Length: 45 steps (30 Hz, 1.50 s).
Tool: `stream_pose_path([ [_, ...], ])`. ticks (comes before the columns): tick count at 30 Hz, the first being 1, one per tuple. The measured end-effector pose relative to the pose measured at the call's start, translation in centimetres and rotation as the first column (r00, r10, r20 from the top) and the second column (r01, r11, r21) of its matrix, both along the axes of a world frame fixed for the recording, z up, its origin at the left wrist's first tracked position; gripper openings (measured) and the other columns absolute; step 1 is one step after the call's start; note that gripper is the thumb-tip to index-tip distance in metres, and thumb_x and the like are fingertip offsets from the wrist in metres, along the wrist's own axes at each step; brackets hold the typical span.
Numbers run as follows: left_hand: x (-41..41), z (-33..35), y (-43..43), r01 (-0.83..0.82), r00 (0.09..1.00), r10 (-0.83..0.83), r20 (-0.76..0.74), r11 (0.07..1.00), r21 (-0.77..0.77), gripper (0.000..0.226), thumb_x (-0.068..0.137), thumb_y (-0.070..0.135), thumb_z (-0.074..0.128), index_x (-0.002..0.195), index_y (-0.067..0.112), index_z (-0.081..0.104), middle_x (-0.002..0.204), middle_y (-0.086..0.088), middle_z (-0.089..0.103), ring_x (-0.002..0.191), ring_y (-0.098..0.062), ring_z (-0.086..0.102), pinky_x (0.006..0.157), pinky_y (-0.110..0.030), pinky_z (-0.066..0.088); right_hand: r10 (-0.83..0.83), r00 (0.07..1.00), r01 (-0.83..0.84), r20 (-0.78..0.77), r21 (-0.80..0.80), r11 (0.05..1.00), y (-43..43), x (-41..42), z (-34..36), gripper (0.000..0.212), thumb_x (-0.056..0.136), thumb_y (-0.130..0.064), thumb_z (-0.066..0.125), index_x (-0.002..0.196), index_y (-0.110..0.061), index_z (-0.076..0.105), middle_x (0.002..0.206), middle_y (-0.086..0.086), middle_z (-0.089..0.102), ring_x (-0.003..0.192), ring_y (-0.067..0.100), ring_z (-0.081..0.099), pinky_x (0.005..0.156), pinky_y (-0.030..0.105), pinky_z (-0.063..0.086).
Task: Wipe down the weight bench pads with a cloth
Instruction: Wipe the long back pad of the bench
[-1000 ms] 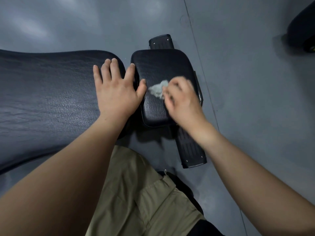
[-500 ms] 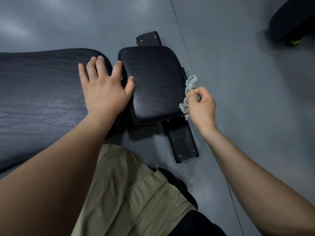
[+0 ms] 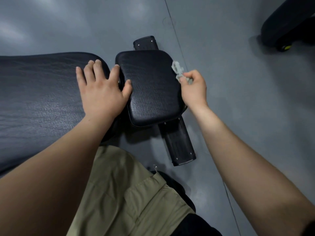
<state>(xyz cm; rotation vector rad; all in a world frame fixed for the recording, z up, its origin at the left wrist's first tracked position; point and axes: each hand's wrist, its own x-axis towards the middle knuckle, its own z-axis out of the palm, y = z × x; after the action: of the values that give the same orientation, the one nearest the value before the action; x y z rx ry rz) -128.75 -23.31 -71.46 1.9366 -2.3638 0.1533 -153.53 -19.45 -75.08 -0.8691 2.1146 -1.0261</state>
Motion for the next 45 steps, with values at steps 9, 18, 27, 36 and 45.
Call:
stream_pose_path([
  [9, 0.4, 1.2, -0.7, -0.009, 0.997, 0.018, -0.069, 0.991, 0.133, 0.055, 0.096, 0.062, 0.042, 0.140, 0.030, 0.054, 0.152, -0.021, 0.038, 0.145, -0.040, 0.026, 0.122, -0.059, 0.008, 0.130, 0.992, -0.130, -0.006, -0.012, 0.991, -8.5, 1.3, 0.3, 0.020, 0.099, -0.011, 0.049, 0.102, -0.025, 0.064, 0.091, -0.011, 0.064, 0.083, 0.009, 0.058, 0.071, 0.020, 0.042],
  [18, 3.9, 3.9, 0.2, -0.009, 0.961, 0.049, -0.271, 0.990, 0.144, 0.047, 0.089, 0.023, 0.048, 0.132, 0.007, 0.057, 0.138, -0.016, 0.048, 0.130, -0.039, 0.039, 0.118, -0.058, 0.025, 0.595, 0.739, -0.587, -0.315, 0.131, 0.799, -12.2, 4.7, 2.0, 0.052, 0.090, -0.002, 0.039, 0.122, -0.029, 0.071, 0.125, -0.001, 0.064, 0.116, 0.026, 0.054, 0.099, 0.024, 0.039],
  [27, 6.6, 4.1, 1.8, -0.062, 0.980, 0.092, -0.179, 0.985, 0.163, 0.046, 0.090, 0.026, 0.049, 0.135, 0.017, 0.055, 0.137, -0.007, 0.047, 0.133, -0.033, 0.036, 0.120, -0.057, 0.018, 0.698, 0.472, -0.824, -0.539, 0.013, 0.567, -10.8, 8.7, 3.2, 0.047, 0.088, -0.004, 0.044, 0.119, -0.024, 0.073, 0.125, -0.003, 0.064, 0.112, 0.031, 0.051, 0.104, 0.027, 0.037],
  [36, 7.1, 3.9, 2.0, -0.045, 0.977, 0.073, -0.202, 0.989, 0.141, 0.045, 0.089, 0.027, 0.051, 0.133, 0.018, 0.058, 0.136, -0.007, 0.051, 0.132, -0.033, 0.039, 0.119, -0.056, 0.021, 0.727, 0.325, -0.935, -0.605, -0.093, 0.341, 3.5, 9.4, 3.8, 0.038, 0.080, 0.002, 0.054, 0.106, -0.013, 0.077, 0.118, 0.001, 0.065, 0.109, 0.027, 0.051, 0.094, 0.033, 0.045],
  [45, 9.8, 5.7, 2.6, -0.063, 0.981, 0.088, -0.170, 0.986, 0.152, 0.046, 0.080, 0.033, 0.044, 0.117, 0.013, 0.065, 0.124, -0.009, 0.055, 0.122, -0.034, 0.042, 0.107, -0.049, 0.031, 0.546, 0.705, -0.692, -0.453, -0.266, 0.671, -7.4, 16.3, 5.3, 0.030, 0.089, -0.001, 0.058, 0.112, -0.011, 0.076, 0.118, 0.009, 0.065, 0.109, 0.029, 0.060, 0.103, 0.030, 0.044],
])
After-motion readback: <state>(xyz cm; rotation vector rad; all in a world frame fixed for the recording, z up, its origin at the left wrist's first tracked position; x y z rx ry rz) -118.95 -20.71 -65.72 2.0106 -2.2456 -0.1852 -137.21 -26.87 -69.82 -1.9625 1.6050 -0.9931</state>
